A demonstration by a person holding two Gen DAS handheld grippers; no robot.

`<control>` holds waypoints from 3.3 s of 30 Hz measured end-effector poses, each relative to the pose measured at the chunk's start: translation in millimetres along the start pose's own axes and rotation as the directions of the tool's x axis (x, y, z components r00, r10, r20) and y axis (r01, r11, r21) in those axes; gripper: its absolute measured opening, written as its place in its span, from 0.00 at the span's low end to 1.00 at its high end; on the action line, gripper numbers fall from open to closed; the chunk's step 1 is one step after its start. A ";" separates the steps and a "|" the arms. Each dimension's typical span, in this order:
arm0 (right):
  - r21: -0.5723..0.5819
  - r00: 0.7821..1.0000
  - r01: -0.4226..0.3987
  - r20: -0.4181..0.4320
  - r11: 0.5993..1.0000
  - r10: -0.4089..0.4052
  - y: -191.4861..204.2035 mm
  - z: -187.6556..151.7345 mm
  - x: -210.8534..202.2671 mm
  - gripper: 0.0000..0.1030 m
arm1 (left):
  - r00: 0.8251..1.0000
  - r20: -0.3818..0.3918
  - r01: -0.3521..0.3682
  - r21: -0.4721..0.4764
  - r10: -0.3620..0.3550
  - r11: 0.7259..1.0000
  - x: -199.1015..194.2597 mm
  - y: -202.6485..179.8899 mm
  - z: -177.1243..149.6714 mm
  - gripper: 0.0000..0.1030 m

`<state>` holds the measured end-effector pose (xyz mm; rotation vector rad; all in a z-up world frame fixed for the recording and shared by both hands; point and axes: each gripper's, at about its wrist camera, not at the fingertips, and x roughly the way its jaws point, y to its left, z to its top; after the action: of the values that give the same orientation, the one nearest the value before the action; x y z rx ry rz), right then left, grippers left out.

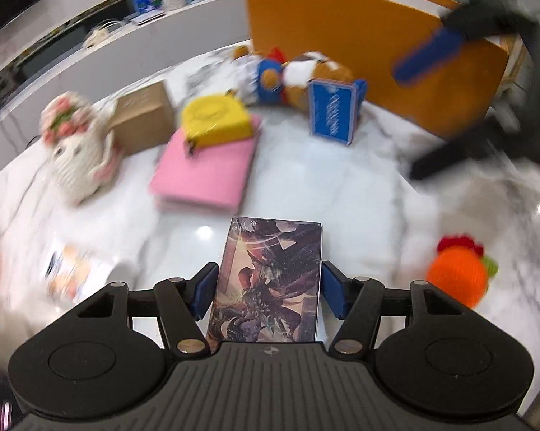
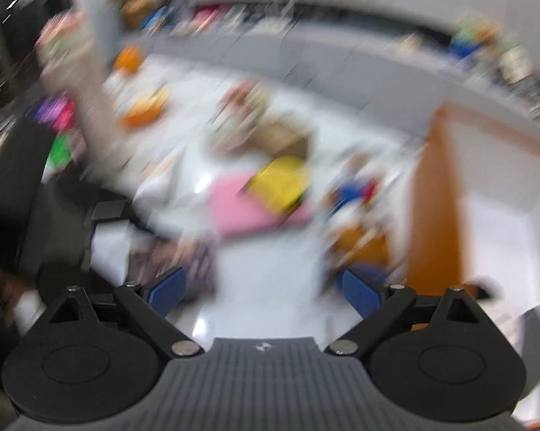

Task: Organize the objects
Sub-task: 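Grasp the picture-covered book box with the left tool while the right tool grasps the orange crochet ball, then lift and carry the book box and crochet ball toward the orange storage box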

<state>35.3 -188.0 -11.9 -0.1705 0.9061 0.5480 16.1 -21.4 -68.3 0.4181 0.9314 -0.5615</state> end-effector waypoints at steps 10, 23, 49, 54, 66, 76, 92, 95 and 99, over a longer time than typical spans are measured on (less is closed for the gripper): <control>-0.183 0.957 -0.167 -0.265 0.969 0.115 52.4 -32.2 30.1 0.71 | 1.000 -0.007 -0.010 -0.063 0.010 0.998 -8.3 15.2 -14.7 0.71; -0.180 0.947 -0.130 -0.313 0.975 0.068 45.8 -36.2 42.9 0.53 | 0.999 -0.036 0.017 -0.108 -0.021 0.994 -10.3 19.8 -18.3 0.69; -0.055 0.991 0.066 -0.112 0.996 -0.072 15.2 -7.0 22.5 0.52 | 0.998 0.017 -0.059 -0.131 0.062 0.990 -25.4 16.0 13.6 0.67; -0.005 0.994 0.087 -0.064 0.996 -0.087 2.5 1.7 9.2 0.52 | 0.996 0.062 -0.059 -0.133 0.068 0.989 -36.1 13.1 29.4 0.67; 0.070 0.991 0.132 0.006 0.989 -0.133 -20.5 13.0 -10.0 0.52 | 0.990 0.113 -0.068 -0.145 0.084 0.987 -47.4 6.4 52.8 0.67; 0.108 0.979 0.172 0.094 0.979 -0.182 -30.0 19.5 -27.5 0.52 | 0.977 0.189 -0.063 -0.177 0.097 0.982 -60.3 1.7 75.5 0.67; 0.190 0.935 0.232 0.226 0.954 -0.273 -51.6 18.4 -68.7 0.52 | 0.933 0.355 0.004 -0.161 0.054 0.987 -74.5 -28.9 129.0 0.67; 0.219 0.923 0.254 0.236 0.942 -0.303 -59.9 15.2 -76.3 0.52 | 0.918 0.394 0.025 -0.145 0.035 0.989 -75.8 -38.8 138.4 0.67; 0.265 0.919 0.255 0.233 0.930 -0.318 -73.9 9.2 -84.6 0.52 | 0.912 0.410 0.047 -0.144 0.016 0.988 -69.3 -47.0 147.6 0.67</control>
<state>38.6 -279.5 53.7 -0.0154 0.6526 0.1805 47.3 -122.6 64.4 0.1438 0.5656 -0.5616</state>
